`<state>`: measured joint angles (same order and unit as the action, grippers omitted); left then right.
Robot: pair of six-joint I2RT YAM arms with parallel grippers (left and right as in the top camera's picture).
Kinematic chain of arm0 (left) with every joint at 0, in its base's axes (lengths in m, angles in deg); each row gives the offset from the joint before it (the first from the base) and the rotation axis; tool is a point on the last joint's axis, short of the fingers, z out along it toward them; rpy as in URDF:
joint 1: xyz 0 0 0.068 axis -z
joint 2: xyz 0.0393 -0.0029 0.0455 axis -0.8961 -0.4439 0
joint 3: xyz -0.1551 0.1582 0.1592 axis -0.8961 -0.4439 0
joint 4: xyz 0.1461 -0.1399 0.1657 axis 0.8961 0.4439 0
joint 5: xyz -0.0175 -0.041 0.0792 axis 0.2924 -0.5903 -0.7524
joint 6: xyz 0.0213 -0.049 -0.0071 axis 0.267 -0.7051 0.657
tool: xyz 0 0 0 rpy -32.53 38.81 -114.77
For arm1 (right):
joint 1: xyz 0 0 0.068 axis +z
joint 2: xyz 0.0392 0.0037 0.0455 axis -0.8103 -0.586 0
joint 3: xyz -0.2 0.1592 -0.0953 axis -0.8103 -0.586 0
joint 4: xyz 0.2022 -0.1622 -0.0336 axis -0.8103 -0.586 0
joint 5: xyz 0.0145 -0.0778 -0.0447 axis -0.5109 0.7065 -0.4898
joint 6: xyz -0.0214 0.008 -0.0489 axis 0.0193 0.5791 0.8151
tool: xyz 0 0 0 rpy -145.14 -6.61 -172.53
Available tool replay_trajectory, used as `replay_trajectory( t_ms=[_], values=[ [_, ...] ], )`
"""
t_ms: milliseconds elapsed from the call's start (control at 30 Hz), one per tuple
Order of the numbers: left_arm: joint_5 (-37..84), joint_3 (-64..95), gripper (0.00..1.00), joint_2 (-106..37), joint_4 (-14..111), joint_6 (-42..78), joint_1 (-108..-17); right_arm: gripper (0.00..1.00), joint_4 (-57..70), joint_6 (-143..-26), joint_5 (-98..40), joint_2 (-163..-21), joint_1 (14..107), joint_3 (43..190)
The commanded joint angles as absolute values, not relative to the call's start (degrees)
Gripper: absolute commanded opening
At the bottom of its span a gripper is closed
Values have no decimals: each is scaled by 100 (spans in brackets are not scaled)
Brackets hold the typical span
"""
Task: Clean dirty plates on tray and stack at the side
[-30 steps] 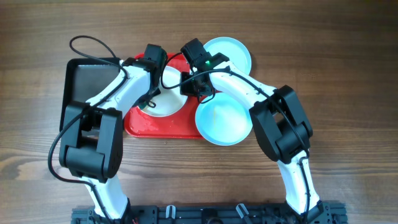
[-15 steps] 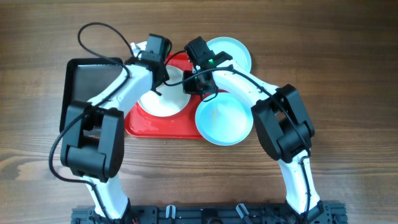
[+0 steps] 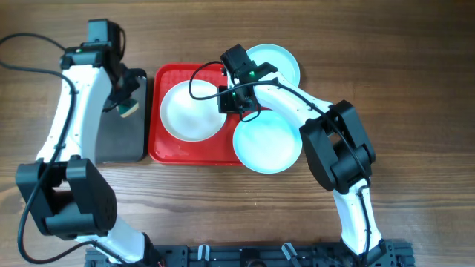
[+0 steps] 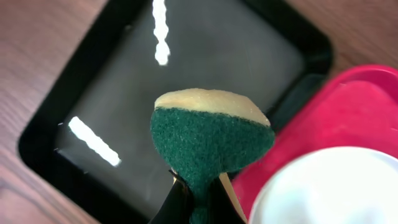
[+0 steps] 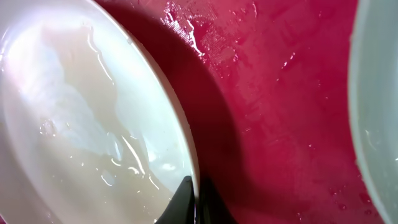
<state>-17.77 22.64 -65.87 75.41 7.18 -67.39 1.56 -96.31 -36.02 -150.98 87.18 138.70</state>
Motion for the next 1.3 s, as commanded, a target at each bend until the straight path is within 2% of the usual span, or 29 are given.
replay_trajectory(
  t_ms=[0, 267, 467, 667, 833, 1033, 1267],
  values=[
    [-1705, 2258, 4, -6609, 7558, 725, -6954, 4, -183, -9141, -2802, -14761, 8736, 13848],
    [-1707, 2254, 4, -6609, 7539, 723, -7032, 4, -452, -8569, 31, -13515, 9177, 13854],
    [-1707, 2249, 4, -6609, 7545, 723, -7030, 4, -456, -8562, 2536, -13408, 9964, 13854],
    [-1707, 2221, 4, -6609, 7545, 723, -7032, 4, -432, -8560, 4267, -13408, 10705, 13854],
    [-1707, 2179, 4, -6611, 7541, 723, -7030, 4, -318, -7854, 5141, -13408, 11114, 13852],
    [-1705, 2179, 4, -6611, 7541, 723, -7032, 5, 125, -7812, 6463, -13408, 11378, 13852],
    [-1705, 2179, 4, -6611, 7541, 721, -7032, 4, 278, -7686, 6363, -13408, 11407, 13852]
  ],
)
